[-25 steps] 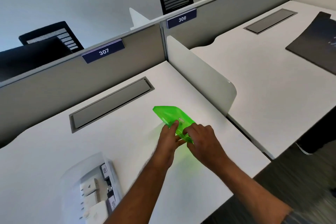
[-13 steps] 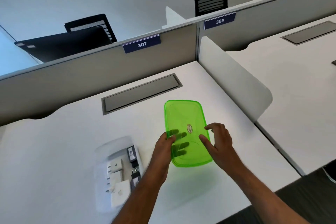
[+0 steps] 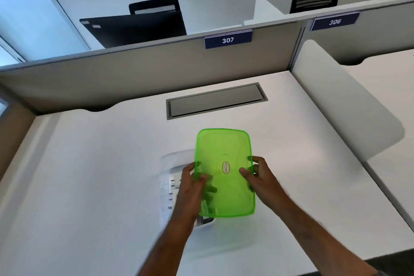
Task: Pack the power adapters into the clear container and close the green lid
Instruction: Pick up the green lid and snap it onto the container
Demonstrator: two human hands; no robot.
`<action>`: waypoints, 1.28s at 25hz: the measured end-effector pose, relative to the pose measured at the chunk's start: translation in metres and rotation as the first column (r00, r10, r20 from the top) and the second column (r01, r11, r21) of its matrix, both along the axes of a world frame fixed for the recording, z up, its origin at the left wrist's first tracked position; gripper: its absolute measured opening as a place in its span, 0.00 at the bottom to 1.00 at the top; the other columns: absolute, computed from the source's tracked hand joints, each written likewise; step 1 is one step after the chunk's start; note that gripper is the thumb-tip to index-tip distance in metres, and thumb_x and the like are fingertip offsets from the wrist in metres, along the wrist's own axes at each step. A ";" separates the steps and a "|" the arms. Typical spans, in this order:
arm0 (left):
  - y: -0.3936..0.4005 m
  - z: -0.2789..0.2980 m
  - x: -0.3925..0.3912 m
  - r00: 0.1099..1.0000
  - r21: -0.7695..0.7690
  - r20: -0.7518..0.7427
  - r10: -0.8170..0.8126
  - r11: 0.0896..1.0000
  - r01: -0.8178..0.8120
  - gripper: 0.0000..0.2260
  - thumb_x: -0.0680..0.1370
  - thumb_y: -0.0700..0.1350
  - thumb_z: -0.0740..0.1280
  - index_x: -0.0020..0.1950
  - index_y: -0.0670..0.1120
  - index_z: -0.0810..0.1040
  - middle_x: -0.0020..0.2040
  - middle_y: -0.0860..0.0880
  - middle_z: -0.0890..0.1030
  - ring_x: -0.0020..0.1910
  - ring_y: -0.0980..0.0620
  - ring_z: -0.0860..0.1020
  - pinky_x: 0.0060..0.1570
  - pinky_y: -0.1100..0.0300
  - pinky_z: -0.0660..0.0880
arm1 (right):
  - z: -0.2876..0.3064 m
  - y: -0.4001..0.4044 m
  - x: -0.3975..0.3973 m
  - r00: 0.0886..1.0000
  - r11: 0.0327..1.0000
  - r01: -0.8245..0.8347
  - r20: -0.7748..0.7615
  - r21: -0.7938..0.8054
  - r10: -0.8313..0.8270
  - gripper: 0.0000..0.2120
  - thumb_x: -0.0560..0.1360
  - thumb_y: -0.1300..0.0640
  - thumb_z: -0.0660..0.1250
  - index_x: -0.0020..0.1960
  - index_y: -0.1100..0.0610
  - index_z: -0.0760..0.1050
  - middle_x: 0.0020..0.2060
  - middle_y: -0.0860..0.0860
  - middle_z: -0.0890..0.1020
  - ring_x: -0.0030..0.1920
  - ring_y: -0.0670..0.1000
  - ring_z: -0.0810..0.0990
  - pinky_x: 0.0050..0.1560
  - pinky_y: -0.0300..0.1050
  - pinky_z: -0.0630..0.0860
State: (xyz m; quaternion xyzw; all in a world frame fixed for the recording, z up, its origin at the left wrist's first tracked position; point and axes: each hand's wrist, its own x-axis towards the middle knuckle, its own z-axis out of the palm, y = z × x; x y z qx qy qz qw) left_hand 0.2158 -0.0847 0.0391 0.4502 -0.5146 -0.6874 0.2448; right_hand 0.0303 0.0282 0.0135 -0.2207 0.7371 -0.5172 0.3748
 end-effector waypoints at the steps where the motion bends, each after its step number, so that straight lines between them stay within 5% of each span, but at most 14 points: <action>1: -0.006 -0.004 0.012 0.998 -0.055 0.059 0.019 0.998 -0.016 0.11 0.83 0.42 0.65 0.61 0.57 0.76 0.51 0.50 0.86 0.45 0.50 0.85 0.38 0.60 0.79 | -0.001 -0.006 0.008 1.000 1.000 -0.025 -0.006 0.002 0.025 0.20 0.80 0.54 0.70 0.68 0.53 0.67 0.51 0.64 0.79 0.37 0.51 0.76 0.35 0.44 0.74; 10: -0.053 -0.030 0.099 0.956 -0.206 0.287 0.070 0.978 -0.009 0.11 0.82 0.42 0.68 0.59 0.56 0.75 0.44 0.51 0.81 0.32 0.64 0.79 0.30 0.68 0.73 | -0.003 -0.047 0.067 0.980 0.980 -0.195 -0.043 0.026 0.196 0.24 0.78 0.51 0.71 0.69 0.44 0.63 0.49 0.56 0.83 0.41 0.60 0.82 0.45 0.59 0.80; 15: -0.069 -0.041 0.122 0.942 -0.201 0.328 0.070 0.980 -0.002 0.10 0.81 0.43 0.69 0.59 0.55 0.75 0.46 0.51 0.81 0.34 0.57 0.78 0.31 0.67 0.73 | -0.005 -0.067 0.082 0.949 0.965 -0.235 -0.188 0.117 0.254 0.20 0.79 0.46 0.69 0.67 0.42 0.65 0.41 0.47 0.79 0.32 0.41 0.76 0.37 0.44 0.74; 18: -0.078 -0.048 0.128 0.947 -0.188 0.318 0.052 0.982 0.009 0.10 0.81 0.41 0.69 0.60 0.52 0.75 0.47 0.49 0.80 0.35 0.51 0.79 0.28 0.68 0.72 | -0.008 -0.076 0.085 0.941 0.972 -0.203 -0.252 0.117 0.227 0.16 0.79 0.47 0.69 0.63 0.42 0.68 0.43 0.46 0.79 0.32 0.40 0.77 0.34 0.36 0.74; 23: -0.087 -0.057 0.128 0.953 -0.183 0.304 0.006 0.982 0.052 0.11 0.80 0.41 0.70 0.57 0.55 0.76 0.46 0.49 0.80 0.35 0.51 0.80 0.30 0.69 0.72 | -0.020 -0.083 0.081 0.923 0.988 -0.085 -0.362 0.131 0.127 0.08 0.79 0.45 0.68 0.52 0.43 0.69 0.46 0.47 0.77 0.32 0.42 0.72 0.37 0.45 0.73; 27: -0.090 -0.066 0.129 0.946 -0.198 0.323 -0.031 0.975 0.099 0.12 0.80 0.43 0.71 0.57 0.58 0.76 0.44 0.53 0.80 0.31 0.59 0.77 0.39 0.61 0.79 | -0.027 -0.082 0.079 0.942 0.985 -0.070 -0.314 0.159 0.118 0.07 0.79 0.47 0.68 0.53 0.44 0.69 0.47 0.49 0.78 0.34 0.46 0.72 0.38 0.45 0.71; 32: -0.091 -0.071 0.127 0.948 -0.215 0.319 -0.012 0.973 0.085 0.12 0.79 0.44 0.72 0.57 0.59 0.76 0.46 0.54 0.81 0.33 0.57 0.77 0.44 0.53 0.80 | -0.028 -0.082 0.079 0.963 0.986 -0.061 -0.252 0.156 0.099 0.08 0.80 0.51 0.68 0.55 0.49 0.71 0.47 0.52 0.79 0.34 0.48 0.71 0.36 0.45 0.69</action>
